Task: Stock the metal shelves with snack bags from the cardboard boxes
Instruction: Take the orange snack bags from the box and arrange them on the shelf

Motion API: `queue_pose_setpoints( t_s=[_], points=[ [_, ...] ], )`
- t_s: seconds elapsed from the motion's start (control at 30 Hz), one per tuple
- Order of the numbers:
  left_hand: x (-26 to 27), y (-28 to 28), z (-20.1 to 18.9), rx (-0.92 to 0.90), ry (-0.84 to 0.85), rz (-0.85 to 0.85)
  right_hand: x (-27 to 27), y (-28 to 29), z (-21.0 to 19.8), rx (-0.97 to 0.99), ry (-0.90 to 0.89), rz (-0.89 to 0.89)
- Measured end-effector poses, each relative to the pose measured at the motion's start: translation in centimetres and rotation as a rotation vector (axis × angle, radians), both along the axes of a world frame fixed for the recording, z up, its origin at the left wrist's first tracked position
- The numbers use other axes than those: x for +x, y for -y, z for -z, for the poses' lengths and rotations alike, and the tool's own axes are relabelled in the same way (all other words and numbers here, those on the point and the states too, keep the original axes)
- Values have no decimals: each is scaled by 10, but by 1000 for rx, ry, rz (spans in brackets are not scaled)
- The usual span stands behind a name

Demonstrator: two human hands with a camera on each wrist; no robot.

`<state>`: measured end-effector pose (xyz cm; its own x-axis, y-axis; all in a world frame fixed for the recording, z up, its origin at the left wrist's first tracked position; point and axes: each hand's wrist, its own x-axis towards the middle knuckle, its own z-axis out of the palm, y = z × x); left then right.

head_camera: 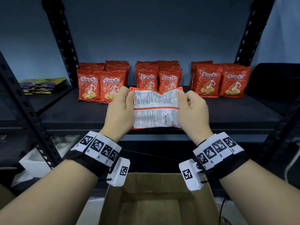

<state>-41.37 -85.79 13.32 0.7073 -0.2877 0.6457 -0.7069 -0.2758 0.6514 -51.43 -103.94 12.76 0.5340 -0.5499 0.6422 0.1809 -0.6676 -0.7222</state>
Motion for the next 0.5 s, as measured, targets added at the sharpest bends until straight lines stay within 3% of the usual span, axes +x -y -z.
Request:
queue_pose_setpoints(
  t_s=[0.23, 0.37, 0.5],
  points=[
    [4, -1, 1, -75, -32, 7, 6, -8, 6, 92, 87, 40],
    [4, -6, 2, -38, -27, 50, 1, -2, 3, 99, 50, -36],
    [2, -6, -2, -122, -247, 160, -3, -7, -1, 91, -12, -149]
  ],
)
